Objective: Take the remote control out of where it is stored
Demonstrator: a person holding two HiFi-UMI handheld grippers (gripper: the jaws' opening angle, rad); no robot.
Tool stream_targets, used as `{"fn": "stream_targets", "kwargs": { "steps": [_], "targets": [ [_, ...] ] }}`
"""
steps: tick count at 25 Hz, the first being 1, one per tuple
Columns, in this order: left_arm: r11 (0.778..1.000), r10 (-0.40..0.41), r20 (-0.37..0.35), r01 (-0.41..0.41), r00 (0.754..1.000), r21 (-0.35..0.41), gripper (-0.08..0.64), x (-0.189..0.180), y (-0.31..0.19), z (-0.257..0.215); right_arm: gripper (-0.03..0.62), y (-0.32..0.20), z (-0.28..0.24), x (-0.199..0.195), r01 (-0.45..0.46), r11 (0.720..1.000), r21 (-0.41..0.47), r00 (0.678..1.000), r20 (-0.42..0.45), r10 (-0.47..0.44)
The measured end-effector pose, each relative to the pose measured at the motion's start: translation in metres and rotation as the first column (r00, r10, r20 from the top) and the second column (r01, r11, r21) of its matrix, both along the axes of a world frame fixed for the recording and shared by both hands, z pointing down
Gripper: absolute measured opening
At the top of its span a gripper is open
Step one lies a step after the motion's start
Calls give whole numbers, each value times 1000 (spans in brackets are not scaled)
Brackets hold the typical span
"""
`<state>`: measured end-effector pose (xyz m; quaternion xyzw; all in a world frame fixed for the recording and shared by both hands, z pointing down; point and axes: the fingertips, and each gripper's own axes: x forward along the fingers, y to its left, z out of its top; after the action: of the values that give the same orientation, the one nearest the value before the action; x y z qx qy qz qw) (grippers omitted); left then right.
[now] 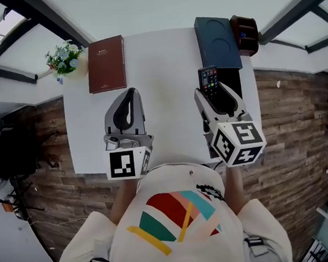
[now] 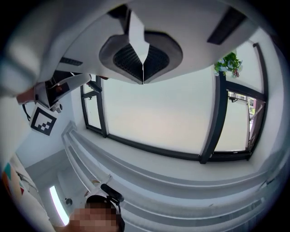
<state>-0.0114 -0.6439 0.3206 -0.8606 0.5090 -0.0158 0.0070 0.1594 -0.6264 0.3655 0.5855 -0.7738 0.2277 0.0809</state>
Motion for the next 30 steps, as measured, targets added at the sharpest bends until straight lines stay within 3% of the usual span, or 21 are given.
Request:
{"fn": "stream_targets", "kwargs": {
  "steps": [4, 7, 12, 21, 30],
  "targets": [
    [995, -53, -8, 54, 999, 78, 9, -15, 11, -24, 249, 8, -29, -43, 119, 982, 149, 992, 11, -122],
    [988, -108, -28, 110, 994, 112, 9, -31, 20, -38, 249, 16, -36, -70, 212, 955, 209, 977, -62, -203],
    [977, -172, -38, 175, 984, 121, 9, -53, 40, -41, 249, 26, -45, -99, 280, 916, 288, 959, -129, -253],
    [962, -238, -40, 241, 971, 126, 9, -69, 54, -42, 249, 32, -39, -114, 327, 905, 270, 945, -93, -314],
    [967, -214, -25, 215, 976, 137, 9, -56, 50, -44, 249, 25, -41, -100, 278, 918, 285, 961, -80, -266]
  ]
}}
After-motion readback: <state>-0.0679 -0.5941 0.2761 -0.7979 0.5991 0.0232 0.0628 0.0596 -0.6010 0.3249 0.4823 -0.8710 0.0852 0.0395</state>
